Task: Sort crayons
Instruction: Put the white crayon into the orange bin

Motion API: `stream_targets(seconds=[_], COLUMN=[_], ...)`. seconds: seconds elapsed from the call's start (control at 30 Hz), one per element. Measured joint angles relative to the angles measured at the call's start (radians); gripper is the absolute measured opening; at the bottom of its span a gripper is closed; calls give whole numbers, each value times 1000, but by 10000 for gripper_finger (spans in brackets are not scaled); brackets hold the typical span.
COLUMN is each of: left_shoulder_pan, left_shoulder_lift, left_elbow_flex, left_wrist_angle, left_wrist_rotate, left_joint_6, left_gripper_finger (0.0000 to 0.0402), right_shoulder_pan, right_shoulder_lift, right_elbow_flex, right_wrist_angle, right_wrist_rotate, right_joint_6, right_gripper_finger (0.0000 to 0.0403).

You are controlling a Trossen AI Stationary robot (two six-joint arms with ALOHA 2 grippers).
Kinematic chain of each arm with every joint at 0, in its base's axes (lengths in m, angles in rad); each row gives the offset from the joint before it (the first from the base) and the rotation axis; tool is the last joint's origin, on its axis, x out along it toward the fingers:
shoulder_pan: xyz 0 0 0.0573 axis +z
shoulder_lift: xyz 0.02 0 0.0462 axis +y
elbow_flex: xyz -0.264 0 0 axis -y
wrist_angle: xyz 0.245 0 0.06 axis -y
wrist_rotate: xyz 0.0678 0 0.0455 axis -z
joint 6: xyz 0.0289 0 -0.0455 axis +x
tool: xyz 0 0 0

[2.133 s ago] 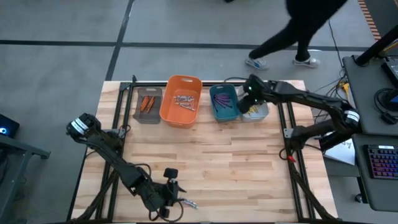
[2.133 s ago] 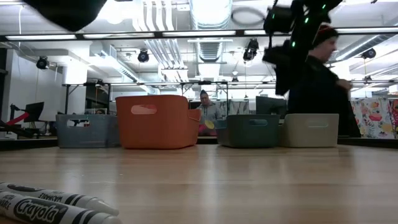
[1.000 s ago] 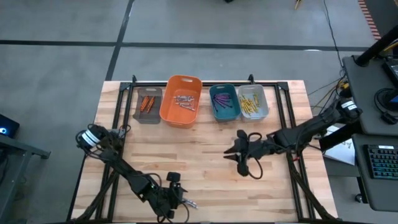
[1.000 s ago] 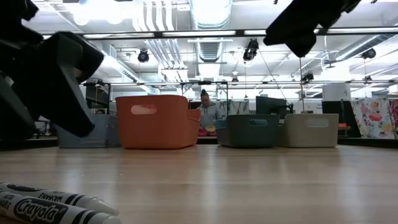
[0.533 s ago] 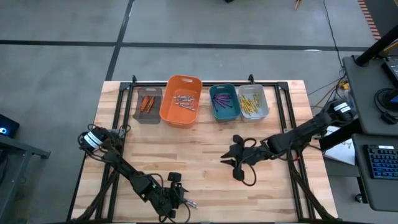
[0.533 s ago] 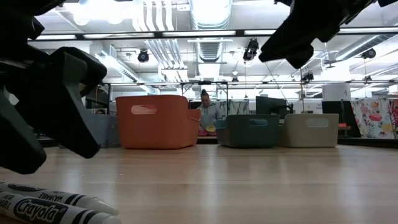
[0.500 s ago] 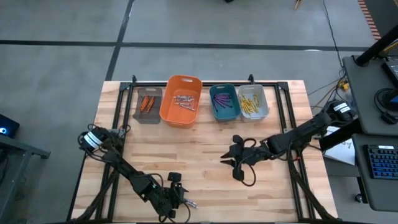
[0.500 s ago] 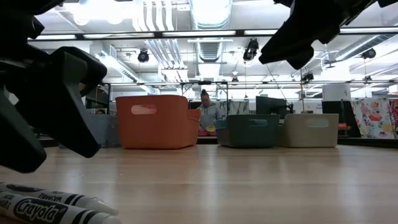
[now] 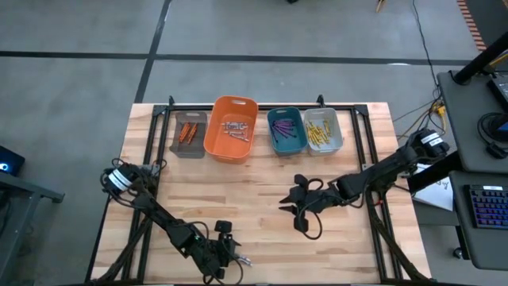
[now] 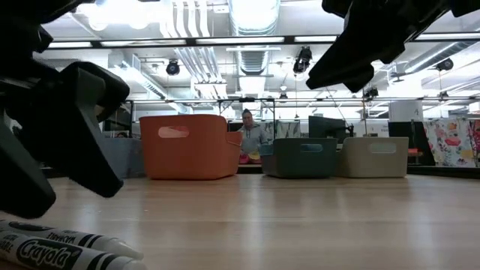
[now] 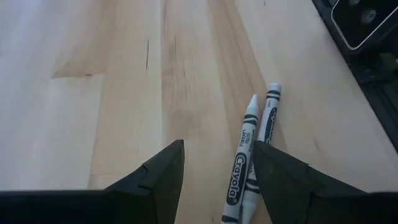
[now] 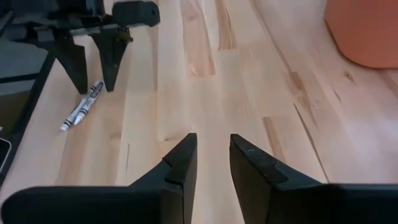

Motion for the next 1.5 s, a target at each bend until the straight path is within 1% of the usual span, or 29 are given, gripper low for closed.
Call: stream_targets(seconds=[0.3, 0.67, 0.93, 1.3, 1.5], left_shoulder_pan=[0, 3, 7, 21, 28], left_shoulder_lift=[1, 1, 1, 1, 1], left_elbow_flex=[-16, -106, -124, -141, -157], left_wrist_angle=[31, 202, 209, 209, 219], left_wrist_rotate=[0, 1, 0, -1, -11], left_joint_6=[1, -2, -2, 2, 10], left_gripper_finger=[173, 173, 173, 173, 158], right_shoulder_pan=[0, 0, 0, 0, 0], right_shoulder_lift=[5, 5, 5, 5, 5], right_elbow_flex=[0, 0, 0, 0, 0], right_wrist_angle=[22, 21, 21, 21, 21], right_wrist_rotate=[0, 0, 0, 0, 0], right_joint_6=[-8, -8, -8, -8, -11], right_gripper_finger=[78, 88, 79, 89, 80])
